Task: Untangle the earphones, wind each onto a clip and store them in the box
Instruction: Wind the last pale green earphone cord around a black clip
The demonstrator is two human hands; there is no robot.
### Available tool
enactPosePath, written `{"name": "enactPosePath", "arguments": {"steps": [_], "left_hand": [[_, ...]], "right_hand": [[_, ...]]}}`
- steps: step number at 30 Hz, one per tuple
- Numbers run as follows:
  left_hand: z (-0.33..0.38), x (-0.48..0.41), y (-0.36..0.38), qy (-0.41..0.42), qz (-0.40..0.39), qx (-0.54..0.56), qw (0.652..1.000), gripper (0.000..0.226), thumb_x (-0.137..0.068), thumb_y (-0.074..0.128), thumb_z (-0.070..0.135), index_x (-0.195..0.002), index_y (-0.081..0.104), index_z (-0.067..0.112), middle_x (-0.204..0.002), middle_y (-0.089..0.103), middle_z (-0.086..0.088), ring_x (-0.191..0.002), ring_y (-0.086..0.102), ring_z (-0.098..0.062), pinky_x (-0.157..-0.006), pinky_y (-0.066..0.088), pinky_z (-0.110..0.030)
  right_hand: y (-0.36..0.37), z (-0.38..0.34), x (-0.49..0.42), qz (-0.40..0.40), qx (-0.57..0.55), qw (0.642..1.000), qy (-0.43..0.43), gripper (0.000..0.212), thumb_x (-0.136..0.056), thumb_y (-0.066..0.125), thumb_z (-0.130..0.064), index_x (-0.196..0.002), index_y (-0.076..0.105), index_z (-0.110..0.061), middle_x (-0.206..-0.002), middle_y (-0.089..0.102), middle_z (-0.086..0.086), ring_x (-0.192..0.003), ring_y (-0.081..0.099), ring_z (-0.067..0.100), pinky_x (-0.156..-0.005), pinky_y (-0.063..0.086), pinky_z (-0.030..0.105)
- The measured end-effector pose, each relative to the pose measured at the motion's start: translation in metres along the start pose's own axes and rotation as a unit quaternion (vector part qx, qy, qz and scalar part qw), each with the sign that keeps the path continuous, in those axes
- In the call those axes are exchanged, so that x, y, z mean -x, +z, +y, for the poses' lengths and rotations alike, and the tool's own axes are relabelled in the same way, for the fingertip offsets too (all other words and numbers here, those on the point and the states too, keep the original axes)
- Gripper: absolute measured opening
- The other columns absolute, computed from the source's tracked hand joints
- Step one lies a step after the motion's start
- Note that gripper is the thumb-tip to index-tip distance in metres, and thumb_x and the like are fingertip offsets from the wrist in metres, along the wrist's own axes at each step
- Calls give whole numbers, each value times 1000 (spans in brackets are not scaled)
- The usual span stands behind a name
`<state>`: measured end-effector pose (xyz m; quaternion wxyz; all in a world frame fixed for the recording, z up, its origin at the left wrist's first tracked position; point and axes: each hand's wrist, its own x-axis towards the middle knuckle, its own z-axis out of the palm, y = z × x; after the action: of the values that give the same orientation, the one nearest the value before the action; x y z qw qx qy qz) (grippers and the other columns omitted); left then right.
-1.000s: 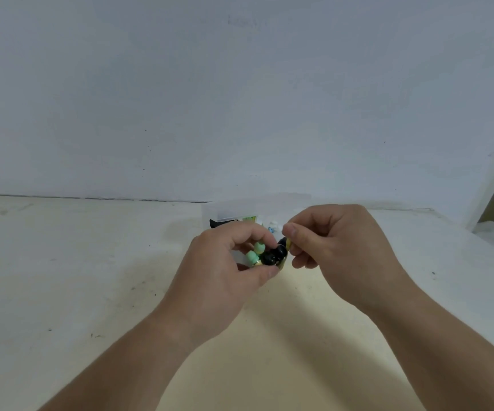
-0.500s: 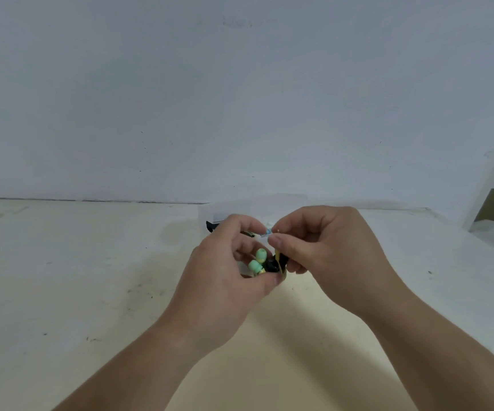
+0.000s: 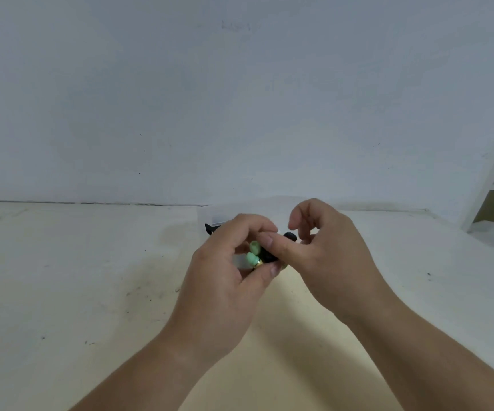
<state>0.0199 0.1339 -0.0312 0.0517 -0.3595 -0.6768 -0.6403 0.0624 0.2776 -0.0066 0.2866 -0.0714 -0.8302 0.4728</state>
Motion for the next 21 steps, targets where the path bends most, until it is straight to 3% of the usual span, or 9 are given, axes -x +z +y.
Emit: {"name": "enactPosePath", "arguments": {"steps": [2, 5, 9, 12, 16, 21], "left_hand": [[0, -1, 1, 16, 17, -6, 1000, 37, -82, 71, -9, -97, 67, 25, -95, 67, 4, -92, 70, -18, -81, 60, -43], [-1, -1, -1, 24, 44, 7, 999, 29, -82, 72, -7, -94, 68, 19, -93, 70, -2, -86, 72, -22, -76, 61, -44], [0, 0, -4, 19, 70, 24, 997, 34, -79, 76, -7, -95, 71, 22, -95, 73, 2, -92, 73, -20, -77, 62, -39], [4, -1, -5, 19, 69, 45, 996, 28, -77, 78, 1, -96, 73, 21, -95, 74, 4, -94, 73, -17, -79, 61, -33], [7, -4, -9, 9, 93, 17, 996, 12, -85, 68, 17, -91, 77, 21, -86, 77, 4, -86, 74, -15, -74, 57, -22], [5, -9, -8, -99, 86, 41, 990, 20, -84, 71, -2, -83, 79, 16, -78, 78, -1, -77, 76, -17, -78, 59, -34]], "right_hand": [[1, -1, 1, -33, -25, 999, 20, 35, -77, 79, -40, -87, 54, -18, -76, 60, 5, -56, 52, 11, -47, 38, 16], [1, -3, 5, -113, -108, 987, 21, 19, -89, 69, -32, -93, 61, -14, -76, 67, 0, -59, 66, 15, -54, 53, 27], [-1, -2, 3, -130, -164, 978, -1, 11, -98, 61, -19, -105, 69, -15, -87, 70, 4, -70, 71, 24, -69, 60, 36], [-3, 2, 0, -125, -138, 982, -23, 21, -97, 62, -15, -115, 68, -23, -93, 71, -2, -77, 72, 23, -77, 60, 38], [-8, 3, 0, -122, -61, 989, -54, 35, -97, 59, -10, -127, 63, -26, -93, 72, -9, -71, 70, 13, -75, 55, 24], [-2, 8, 0, -117, 43, 990, -71, 39, -97, 60, -16, -129, 60, -38, -93, 71, -1, -78, 66, 24, -81, 54, 44]]}}
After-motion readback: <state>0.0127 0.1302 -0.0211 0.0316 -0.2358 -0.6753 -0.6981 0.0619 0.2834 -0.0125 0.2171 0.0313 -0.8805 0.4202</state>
